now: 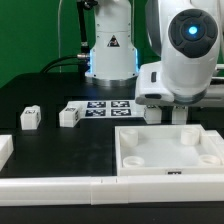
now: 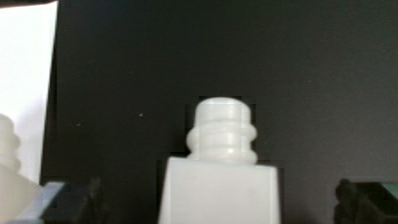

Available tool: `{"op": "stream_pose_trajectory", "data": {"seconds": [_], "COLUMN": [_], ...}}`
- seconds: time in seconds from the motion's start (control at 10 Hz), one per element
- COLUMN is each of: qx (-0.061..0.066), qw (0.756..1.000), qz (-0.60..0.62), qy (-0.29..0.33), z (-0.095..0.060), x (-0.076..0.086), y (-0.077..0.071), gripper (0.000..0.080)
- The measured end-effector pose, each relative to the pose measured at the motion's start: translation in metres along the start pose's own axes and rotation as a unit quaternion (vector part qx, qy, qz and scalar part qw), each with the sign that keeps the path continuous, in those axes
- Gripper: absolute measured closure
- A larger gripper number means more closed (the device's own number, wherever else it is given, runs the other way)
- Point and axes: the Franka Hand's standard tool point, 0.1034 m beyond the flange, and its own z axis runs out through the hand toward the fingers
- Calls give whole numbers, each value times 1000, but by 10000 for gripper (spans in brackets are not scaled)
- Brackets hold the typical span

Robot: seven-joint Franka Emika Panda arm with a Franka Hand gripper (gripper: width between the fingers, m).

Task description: Assemble one leg

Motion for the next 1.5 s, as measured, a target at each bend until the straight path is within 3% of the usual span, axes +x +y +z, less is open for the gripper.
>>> {"op": "stream_pose_trajectory", "data": {"seconds": [0.3, 0.5, 1.2, 1.5], "qx": [0, 0, -1, -5], "qw": [1000, 1000, 1000, 1000], "qz": [1, 1, 1, -4], "qy": [0, 0, 0, -2], "z": [0, 0, -1, -37], "x": [0, 0, 0, -26], "y": [1, 1, 1, 3], "gripper": [171, 514, 509, 508]}}
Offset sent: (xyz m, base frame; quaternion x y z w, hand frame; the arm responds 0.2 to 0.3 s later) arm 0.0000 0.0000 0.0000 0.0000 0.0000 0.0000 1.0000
